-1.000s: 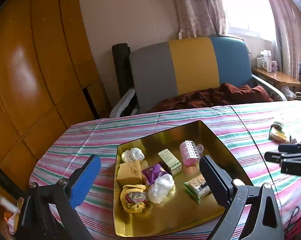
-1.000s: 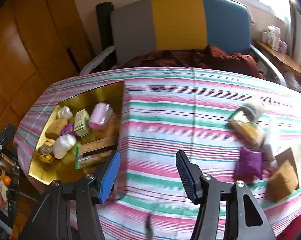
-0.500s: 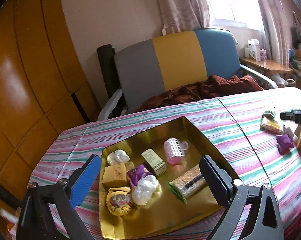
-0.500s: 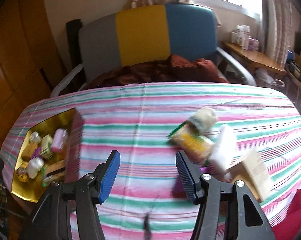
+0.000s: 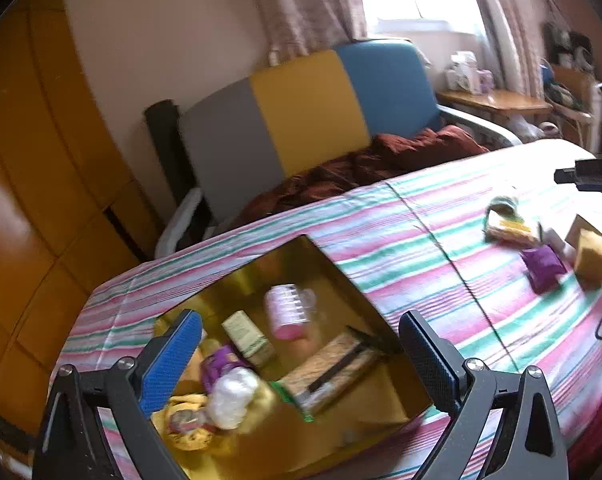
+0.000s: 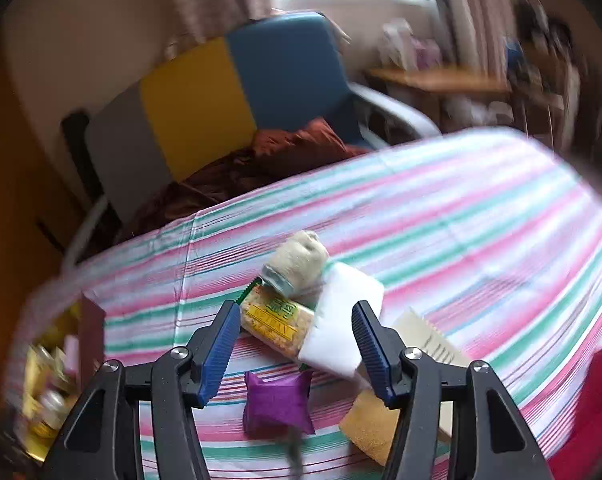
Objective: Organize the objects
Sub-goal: 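Close left tool on the purple snack packet and lift it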
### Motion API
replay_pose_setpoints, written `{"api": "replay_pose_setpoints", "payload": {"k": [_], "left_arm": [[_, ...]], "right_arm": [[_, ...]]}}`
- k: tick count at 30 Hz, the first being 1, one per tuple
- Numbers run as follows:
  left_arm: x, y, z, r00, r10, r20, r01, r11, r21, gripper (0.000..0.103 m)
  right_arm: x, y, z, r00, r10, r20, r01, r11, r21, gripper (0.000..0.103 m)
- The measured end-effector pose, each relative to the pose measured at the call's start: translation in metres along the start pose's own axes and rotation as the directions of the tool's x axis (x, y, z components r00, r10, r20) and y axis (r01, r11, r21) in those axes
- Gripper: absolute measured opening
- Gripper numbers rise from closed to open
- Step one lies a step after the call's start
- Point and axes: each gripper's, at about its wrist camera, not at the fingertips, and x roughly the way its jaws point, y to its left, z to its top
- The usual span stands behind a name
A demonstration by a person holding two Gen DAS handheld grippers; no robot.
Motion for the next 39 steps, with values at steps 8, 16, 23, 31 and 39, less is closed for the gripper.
{"api": "replay_pose_setpoints", "payload": {"k": [8,16,23,31,39], "left_arm": [[0.023,-0.057,0.011,0.988,-0.14,-0.057,0.145,0.986,0.08,0.099],[0.051,-0.121,0.023,0.925,-0.359,-0.127,0.376,0.914,0.152,0.087],[0.074,-0.173,0.038,0.847,-0.497,-0.187,0.527,0.83,0.182,0.081],[0.099,-0.218,0.061,0.767,-0.591,-0.251,0.62,0.783,0.052,0.087],[0.139,-0.255,0.06,0.746,-0.567,-0.349,0.593,0.805,-0.038,0.077]], "right_arm": [[-0.004,-0.042,0.002,0.997,0.073,0.022,-0.076,0.973,0.22,0.07],[-0.003,-0.056,0.001,0.994,0.11,0.016,-0.11,0.95,0.294,0.07],[0.004,-0.059,0.0,0.992,0.123,-0.015,-0.112,0.943,0.313,0.07],[0.008,-0.06,0.0,0.992,0.126,-0.02,-0.113,0.942,0.317,0.07],[0.011,-0.057,0.0,0.991,0.126,-0.037,-0.109,0.946,0.305,0.07]]}}
